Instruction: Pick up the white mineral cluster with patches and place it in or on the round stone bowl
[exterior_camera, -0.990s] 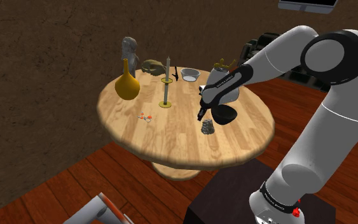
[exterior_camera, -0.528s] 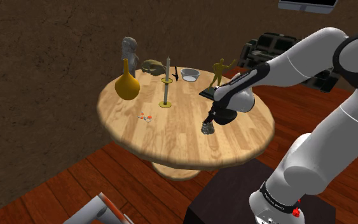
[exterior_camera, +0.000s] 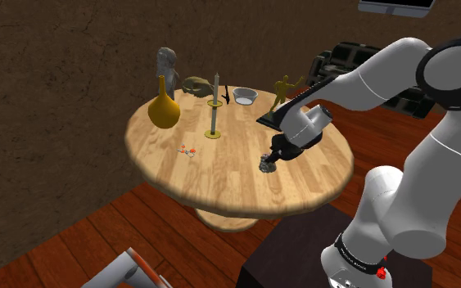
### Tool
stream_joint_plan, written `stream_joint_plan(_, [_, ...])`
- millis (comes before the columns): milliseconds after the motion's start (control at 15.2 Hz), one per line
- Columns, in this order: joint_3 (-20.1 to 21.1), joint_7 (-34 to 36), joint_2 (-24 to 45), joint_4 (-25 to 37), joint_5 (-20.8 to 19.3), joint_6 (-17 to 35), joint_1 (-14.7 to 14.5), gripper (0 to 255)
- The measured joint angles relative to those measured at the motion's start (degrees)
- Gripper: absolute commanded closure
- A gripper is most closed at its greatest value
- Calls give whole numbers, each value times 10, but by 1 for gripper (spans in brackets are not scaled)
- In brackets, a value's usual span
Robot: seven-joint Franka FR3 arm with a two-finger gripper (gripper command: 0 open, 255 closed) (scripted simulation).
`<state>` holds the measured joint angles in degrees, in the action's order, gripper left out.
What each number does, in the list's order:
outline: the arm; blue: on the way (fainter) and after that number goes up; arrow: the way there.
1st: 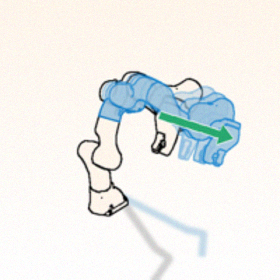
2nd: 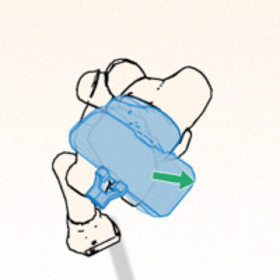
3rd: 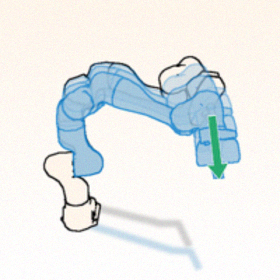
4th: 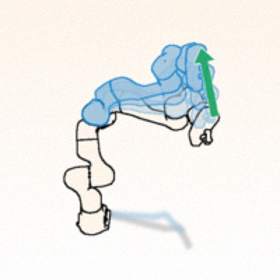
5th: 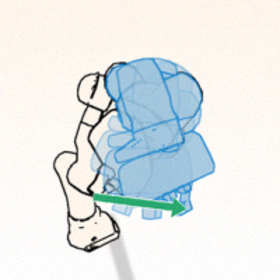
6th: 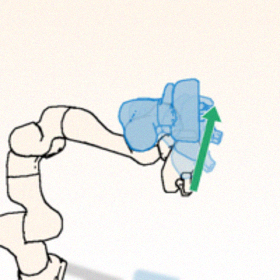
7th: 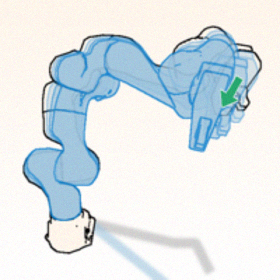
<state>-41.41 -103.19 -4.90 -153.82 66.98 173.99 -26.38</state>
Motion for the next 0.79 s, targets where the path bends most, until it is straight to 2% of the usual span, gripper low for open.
stream_joint_plan(66, [-8, -35, 15, 10, 41, -5, -11, 0])
stream_joint_plan(132, [-10, -51, 21, 14, 60, -8, -14, 0])
stream_joint_plan(528, [-11, -64, 25, 17, 76, -10, -15, 0])
stream_joint_plan(594, [-11, -64, 25, 17, 76, -10, -15, 255])
stream_joint_plan(792, [-10, -64, 25, 18, 77, -11, -16, 255])
